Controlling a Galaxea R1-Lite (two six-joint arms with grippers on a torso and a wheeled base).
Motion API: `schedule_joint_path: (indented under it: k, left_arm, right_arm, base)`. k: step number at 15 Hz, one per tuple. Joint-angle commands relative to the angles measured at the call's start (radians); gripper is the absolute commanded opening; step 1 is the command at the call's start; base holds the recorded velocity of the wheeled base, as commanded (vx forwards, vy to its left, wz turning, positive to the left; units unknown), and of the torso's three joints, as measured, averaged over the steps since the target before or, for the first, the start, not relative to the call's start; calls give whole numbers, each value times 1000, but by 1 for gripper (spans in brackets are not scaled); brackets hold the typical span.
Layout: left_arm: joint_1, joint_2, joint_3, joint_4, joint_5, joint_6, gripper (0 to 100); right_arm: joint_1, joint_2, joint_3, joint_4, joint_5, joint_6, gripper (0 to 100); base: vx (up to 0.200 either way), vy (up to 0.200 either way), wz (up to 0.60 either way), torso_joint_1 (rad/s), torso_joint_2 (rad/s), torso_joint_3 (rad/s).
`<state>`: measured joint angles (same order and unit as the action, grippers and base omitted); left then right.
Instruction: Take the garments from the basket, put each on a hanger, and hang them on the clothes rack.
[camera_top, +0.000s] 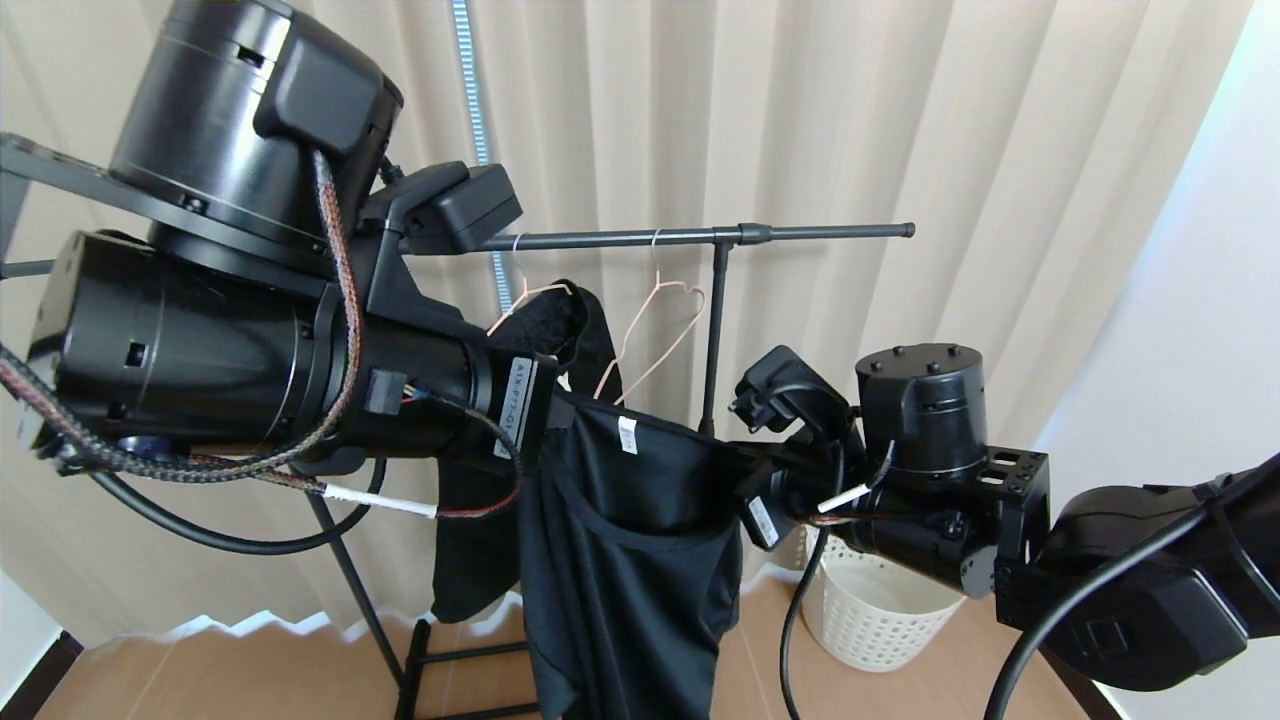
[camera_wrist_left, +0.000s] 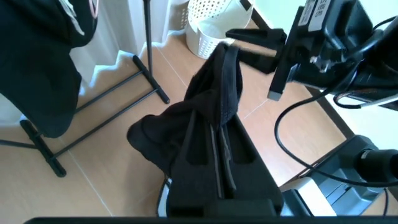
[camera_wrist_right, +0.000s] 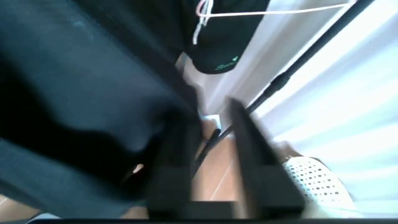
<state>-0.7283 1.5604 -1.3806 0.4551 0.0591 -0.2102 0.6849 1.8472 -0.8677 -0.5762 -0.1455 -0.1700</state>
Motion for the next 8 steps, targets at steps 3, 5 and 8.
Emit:
schedule_joint_path:
  k: [3, 5, 8]
  left_arm:
    - [64, 9, 101, -6, -4, 75, 0]
    - [58, 33, 143, -27, -2, 84, 0]
    - [52, 32, 204, -67, -2, 98, 100]
  right_arm:
    - [-31, -62, -5, -1, -3, 0, 0]
    - [-36, -103, -2, 1, -5, 0, 0]
    - [-45, -125, -4, 1, -19, 0, 0]
  base:
    - [0, 0, 0, 0, 0, 0]
    - [0, 0, 0, 0, 0, 0]
    - [0, 0, 0, 0, 0, 0]
